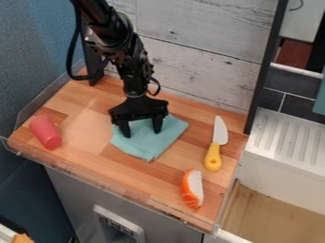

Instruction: Move a blue cloth from top left to bottom center of the table

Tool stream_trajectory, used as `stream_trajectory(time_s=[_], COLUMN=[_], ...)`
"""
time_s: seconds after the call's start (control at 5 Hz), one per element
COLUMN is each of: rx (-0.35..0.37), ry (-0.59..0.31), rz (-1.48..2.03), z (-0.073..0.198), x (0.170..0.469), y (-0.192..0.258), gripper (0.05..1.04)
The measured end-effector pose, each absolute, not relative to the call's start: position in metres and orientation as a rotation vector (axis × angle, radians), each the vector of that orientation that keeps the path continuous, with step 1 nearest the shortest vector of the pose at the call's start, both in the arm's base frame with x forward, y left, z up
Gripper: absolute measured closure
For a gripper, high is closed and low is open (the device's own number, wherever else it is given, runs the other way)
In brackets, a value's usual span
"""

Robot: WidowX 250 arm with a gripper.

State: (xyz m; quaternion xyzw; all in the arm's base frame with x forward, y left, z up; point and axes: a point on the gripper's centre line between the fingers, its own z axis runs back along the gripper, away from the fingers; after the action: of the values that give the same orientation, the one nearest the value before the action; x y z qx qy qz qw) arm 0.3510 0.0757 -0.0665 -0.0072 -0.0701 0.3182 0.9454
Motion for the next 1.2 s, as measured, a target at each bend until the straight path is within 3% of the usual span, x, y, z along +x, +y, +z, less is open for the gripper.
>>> stream_trajectory(time_s=[0.6, 1.0, 1.2], rx=[0.025, 0.042, 0.016], ry=[-0.095, -0.118, -0.131], rz=[0.611, 0.599, 0.605], z=[-0.066, -0.057, -0.050], x=[0.300, 0.296, 0.302], y=[0.073, 0.077, 0.075], gripper=[0.085, 0.085, 0.085])
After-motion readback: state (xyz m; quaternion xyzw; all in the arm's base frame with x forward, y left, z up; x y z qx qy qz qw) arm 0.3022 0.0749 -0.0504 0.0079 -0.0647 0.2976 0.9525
